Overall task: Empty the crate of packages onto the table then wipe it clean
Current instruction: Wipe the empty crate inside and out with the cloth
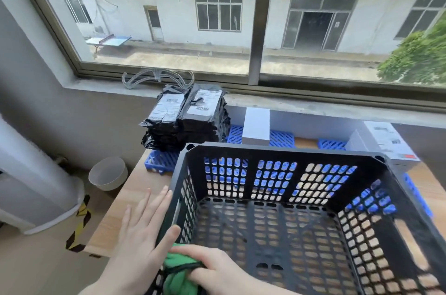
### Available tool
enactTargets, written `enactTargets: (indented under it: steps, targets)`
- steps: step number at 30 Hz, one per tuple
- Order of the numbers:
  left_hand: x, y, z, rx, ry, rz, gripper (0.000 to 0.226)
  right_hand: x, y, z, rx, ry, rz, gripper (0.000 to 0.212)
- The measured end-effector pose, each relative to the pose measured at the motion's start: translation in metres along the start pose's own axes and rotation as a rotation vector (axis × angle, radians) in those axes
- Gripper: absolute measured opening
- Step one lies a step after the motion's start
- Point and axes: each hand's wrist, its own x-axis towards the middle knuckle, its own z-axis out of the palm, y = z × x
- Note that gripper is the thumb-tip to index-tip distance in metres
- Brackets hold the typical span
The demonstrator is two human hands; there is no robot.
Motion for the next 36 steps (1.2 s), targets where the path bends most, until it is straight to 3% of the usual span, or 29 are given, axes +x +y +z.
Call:
enactTargets:
  steps: [8, 14, 17, 21, 29, 31, 36]
  targets:
    - [0.000, 0.033, -0.012, 0.052, 0.060, -0.004, 0.080, -0.032, -0.033, -0.079, 0.117, 0.269, -0.109, 0.053]
    - [0.005, 0.116, -0.001, -0.294, 0.062, 0.074, 0.063, -0.102, -0.034, -0.127, 0.389, 0.414, -0.166, 0.047]
    - [0.005, 0.169, 0.015, -0.423, 0.004, 0.140, 0.071, -0.144, -0.026, -0.149, 0.454, 0.436, -0.185, 0.042]
    - [0.002, 0.244, 0.039, -0.554, -0.076, 0.180, 0.081, -0.206, -0.016, -0.183, 0.382, 0.485, -0.187, 0.033]
    - [0.007, 0.371, 0.081, -0.639, -0.026, 0.328, 0.039, -0.329, -0.009, -0.256, 0.157, 0.575, -0.213, 0.026]
    - [0.013, 0.392, 0.081, -0.630, -0.054, 0.369, 0.034, -0.353, -0.005, -0.274, 0.065, 0.641, -0.207, 0.017]
    - [0.043, 0.441, 0.084, -0.662, -0.192, 0.364, 0.025, -0.389, 0.014, -0.325, -0.117, 0.745, -0.150, 0.017]
